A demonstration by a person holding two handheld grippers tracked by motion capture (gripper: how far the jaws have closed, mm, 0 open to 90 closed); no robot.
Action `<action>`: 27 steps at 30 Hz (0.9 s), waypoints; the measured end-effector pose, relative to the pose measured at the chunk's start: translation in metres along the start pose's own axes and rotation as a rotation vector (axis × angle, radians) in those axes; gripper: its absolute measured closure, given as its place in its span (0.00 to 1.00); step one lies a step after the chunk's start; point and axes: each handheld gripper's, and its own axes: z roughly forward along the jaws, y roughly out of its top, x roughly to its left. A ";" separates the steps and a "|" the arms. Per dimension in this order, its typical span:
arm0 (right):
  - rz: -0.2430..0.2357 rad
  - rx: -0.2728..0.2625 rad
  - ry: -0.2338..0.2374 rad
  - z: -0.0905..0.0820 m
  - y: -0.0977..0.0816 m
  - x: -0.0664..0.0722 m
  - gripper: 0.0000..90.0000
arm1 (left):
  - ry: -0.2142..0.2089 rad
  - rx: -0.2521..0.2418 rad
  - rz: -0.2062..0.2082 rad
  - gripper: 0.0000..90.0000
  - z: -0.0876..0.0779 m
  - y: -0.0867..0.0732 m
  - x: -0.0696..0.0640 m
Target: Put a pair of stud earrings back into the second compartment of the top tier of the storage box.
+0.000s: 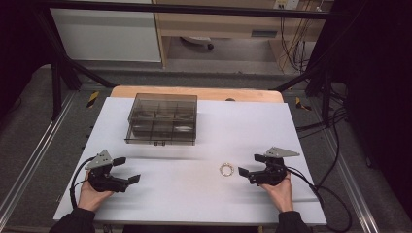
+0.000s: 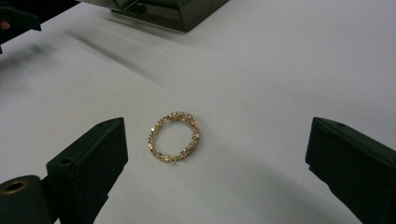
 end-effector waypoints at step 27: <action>-0.034 0.131 -0.014 0.044 0.013 0.009 0.45 | 0.003 0.004 0.004 0.04 0.000 0.000 0.000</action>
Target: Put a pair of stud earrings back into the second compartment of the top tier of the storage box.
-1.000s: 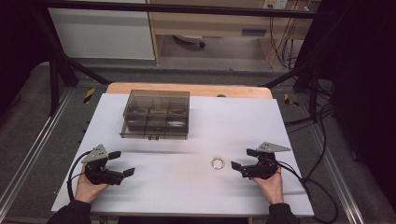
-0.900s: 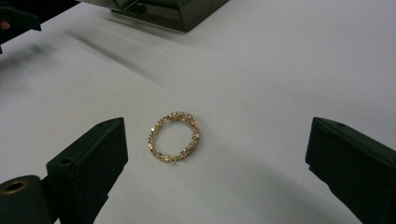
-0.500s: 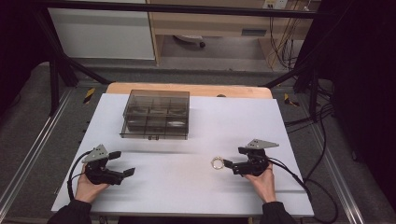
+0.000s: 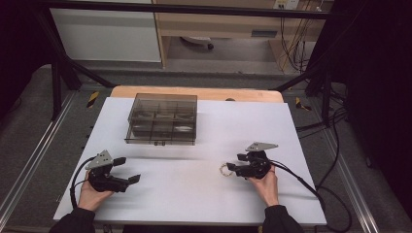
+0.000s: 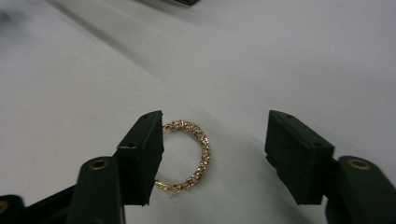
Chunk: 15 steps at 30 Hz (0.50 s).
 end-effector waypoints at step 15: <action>0.004 0.034 0.026 0.008 -0.002 -0.001 0.83 | 0.002 0.005 0.002 0.04 0.001 0.000 0.000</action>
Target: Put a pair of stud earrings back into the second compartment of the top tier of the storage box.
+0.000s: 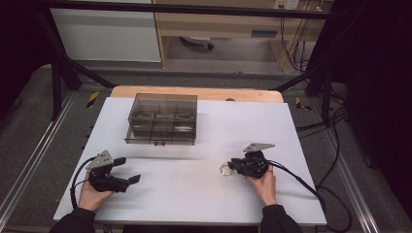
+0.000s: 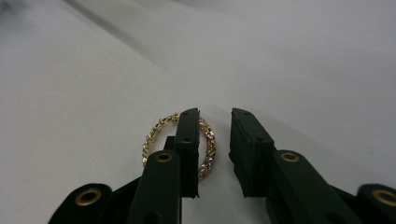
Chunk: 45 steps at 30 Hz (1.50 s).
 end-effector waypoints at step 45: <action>-0.004 -0.055 0.029 -0.020 0.019 0.022 0.95 | 0.016 0.002 0.000 0.04 -0.001 0.000 0.000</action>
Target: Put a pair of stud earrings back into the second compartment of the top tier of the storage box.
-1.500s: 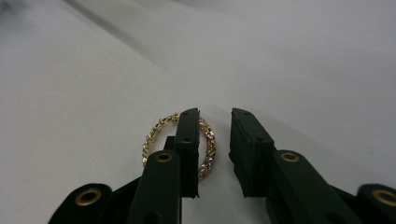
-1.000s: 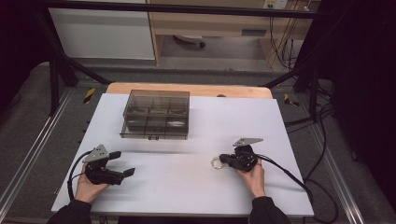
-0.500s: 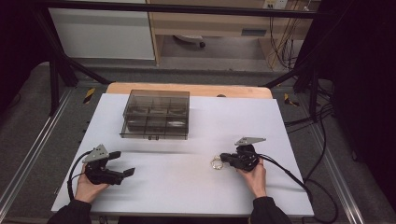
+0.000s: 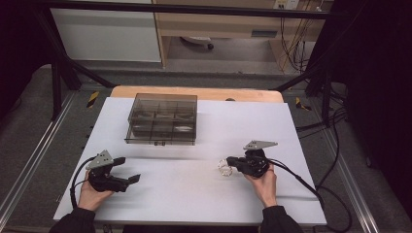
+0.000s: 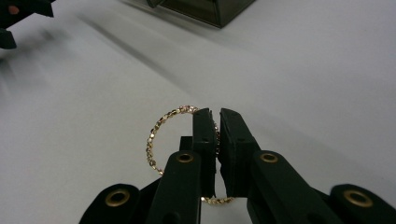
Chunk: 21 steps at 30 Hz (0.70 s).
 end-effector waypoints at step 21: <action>-0.053 -0.058 0.033 0.008 0.050 0.044 0.95 | 0.001 0.003 0.005 0.04 0.000 0.000 0.000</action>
